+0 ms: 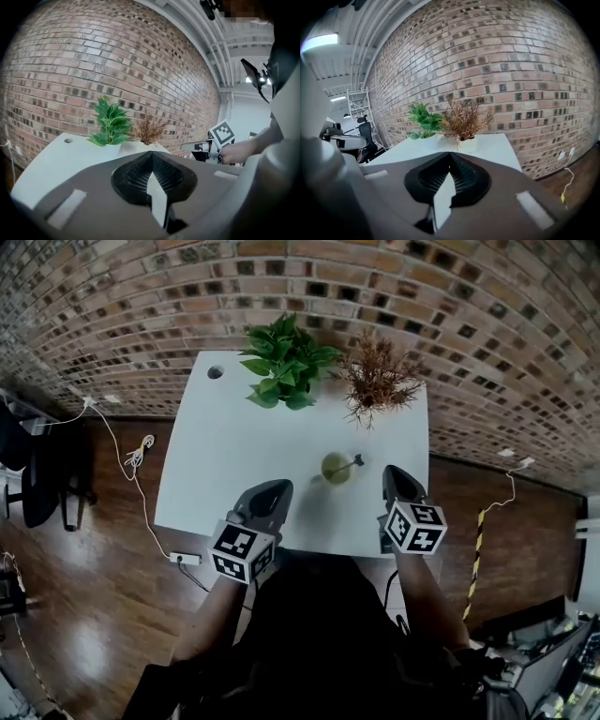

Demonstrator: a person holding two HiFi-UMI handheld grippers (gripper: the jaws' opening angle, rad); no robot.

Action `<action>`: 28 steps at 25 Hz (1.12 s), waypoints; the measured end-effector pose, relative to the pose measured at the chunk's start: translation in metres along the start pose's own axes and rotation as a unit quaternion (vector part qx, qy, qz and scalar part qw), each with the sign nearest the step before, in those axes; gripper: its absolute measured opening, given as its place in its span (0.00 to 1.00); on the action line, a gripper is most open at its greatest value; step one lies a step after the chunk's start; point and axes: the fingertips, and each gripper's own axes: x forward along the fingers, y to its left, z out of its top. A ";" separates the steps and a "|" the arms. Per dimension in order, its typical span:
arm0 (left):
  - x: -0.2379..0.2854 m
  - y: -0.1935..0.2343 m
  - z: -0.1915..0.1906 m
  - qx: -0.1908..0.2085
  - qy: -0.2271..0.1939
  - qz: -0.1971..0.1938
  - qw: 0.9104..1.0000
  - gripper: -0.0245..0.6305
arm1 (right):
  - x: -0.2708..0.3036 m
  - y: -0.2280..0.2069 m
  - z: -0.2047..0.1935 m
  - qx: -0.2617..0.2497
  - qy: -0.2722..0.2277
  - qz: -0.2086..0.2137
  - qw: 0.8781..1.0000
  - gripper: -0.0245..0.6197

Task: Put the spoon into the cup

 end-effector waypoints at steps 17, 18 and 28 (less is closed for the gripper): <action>-0.018 -0.076 0.028 0.008 -0.051 -0.021 0.998 0.04 | -0.115 0.012 0.040 -0.033 -0.057 0.069 0.995 0.05; -0.021 -0.084 0.029 0.005 -0.052 -0.016 0.999 0.04 | -0.124 0.010 0.042 -0.035 -0.060 0.077 0.995 0.05; -0.050 -0.155 0.026 0.021 -0.064 0.049 0.997 0.04 | -0.188 -0.024 0.034 -0.032 -0.082 0.137 0.987 0.05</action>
